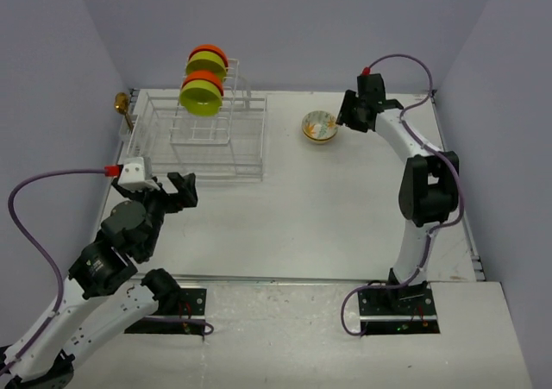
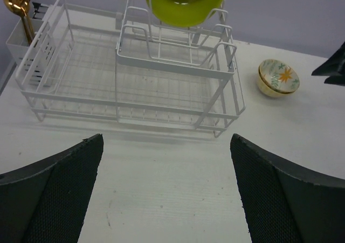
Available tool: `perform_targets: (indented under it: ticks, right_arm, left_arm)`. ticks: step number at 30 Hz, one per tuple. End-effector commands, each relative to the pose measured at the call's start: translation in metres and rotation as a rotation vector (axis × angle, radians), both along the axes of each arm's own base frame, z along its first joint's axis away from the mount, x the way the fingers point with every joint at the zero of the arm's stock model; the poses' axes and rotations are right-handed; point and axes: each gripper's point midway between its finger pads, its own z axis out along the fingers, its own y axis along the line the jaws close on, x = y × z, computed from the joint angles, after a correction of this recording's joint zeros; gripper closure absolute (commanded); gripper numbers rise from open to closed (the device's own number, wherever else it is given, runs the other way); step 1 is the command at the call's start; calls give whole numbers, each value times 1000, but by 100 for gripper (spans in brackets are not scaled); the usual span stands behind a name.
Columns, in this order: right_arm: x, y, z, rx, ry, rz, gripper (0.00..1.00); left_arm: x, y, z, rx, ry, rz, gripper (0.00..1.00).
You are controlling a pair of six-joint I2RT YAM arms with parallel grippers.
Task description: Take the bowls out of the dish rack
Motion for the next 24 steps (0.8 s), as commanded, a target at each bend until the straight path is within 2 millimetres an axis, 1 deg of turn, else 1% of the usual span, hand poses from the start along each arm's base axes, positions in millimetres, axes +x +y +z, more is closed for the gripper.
perform_targets:
  ticks: [1,2,3,4,5,6,7,8,9,10,11,12,13,14,15,16,17,18,19,20,21,22,23,24]
  right_arm:
    - [-30,15,93,52,-227,-16,45]
    - [-42,17,101,66,-251,-19,42]
    - [-59,23,145,107,-369,-8,38]
    - [-78,24,124,131,-336,-16,32]
    - [-90,27,128,179,-359,-7,22]
    - [-96,38,147,287,-424,53,1]
    - [-117,41,145,396,-412,62,1]
    - [-120,31,148,469,-413,55,1]
    - [-126,32,152,536,-410,76,1]
    - [-145,45,146,638,-337,130,1]
    - [-150,44,146,672,-317,134,1]
    - [-157,48,147,692,-307,155,1]
    - [-166,52,149,716,-311,194,1]
    - [-172,55,151,732,-311,208,1]
    - [-178,56,151,744,-308,220,1]
    - [-189,56,151,754,-310,230,1]
    - [-194,56,152,755,-318,235,1]
    - [-200,55,146,750,-319,236,1]
    - [-209,53,156,744,-361,247,1]
    - [-211,51,159,735,-392,256,1]
    - [-213,49,154,709,-408,266,1]
    - [-214,47,156,692,-429,268,1]
    - [-212,39,153,668,-425,235,1]
    - [-211,35,153,649,-429,229,1]
  left_arm:
    - [5,3,22,-176,-1,92,0]
    - [7,1,22,-212,14,106,0]
    - [7,0,21,-249,35,120,0]
    - [10,-4,27,-294,42,134,0]
    - [12,-9,31,-414,49,152,0]
    - [12,-12,35,-463,49,152,0]
    - [14,-16,46,-514,37,141,0]
    - [15,-19,53,-540,25,128,0]
    - [18,-24,67,-589,-11,110,0]
    - [22,-26,78,-638,-24,120,0]
    - [26,-28,84,-663,-29,131,0]
    - [36,-35,82,-662,-7,154,0]
    - [39,-37,98,-715,-21,159,0]
    - [44,-40,99,-718,-7,178,0]
    - [56,-46,94,-705,15,220,0]
    - [59,-45,113,-771,-8,236,0]
    - [62,-46,115,-771,-1,260,0]
    - [70,-48,127,-788,-19,283,0]
    - [74,-47,132,-802,-29,298,0]
    - [79,-47,139,-813,-41,307,0]
    - [88,-51,147,-827,-44,299,0]
    - [94,-53,151,-825,-42,292,1]
    - [107,-43,149,-823,-36,324,1]
    - [122,-60,142,-829,31,267,1]
